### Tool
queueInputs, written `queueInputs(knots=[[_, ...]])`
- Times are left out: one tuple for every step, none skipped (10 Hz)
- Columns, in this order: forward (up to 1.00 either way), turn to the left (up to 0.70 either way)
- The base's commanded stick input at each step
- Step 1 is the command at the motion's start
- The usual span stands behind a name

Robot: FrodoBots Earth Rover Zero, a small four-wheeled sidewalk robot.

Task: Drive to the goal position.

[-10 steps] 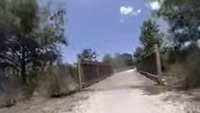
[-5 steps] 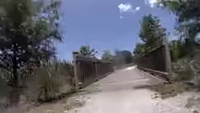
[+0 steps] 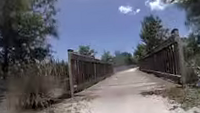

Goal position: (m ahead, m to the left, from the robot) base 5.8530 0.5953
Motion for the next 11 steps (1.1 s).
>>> queueInputs(knots=[[0.85,-0.34],[0.85,-0.34],[0.85,-0.30],[0.85,-0.17],[0.85,0.00],[0.85,0.00],[0.85,0.00],[0.85,0.00],[0.85,0.00],[0.85,0.00],[0.85,0.00]])
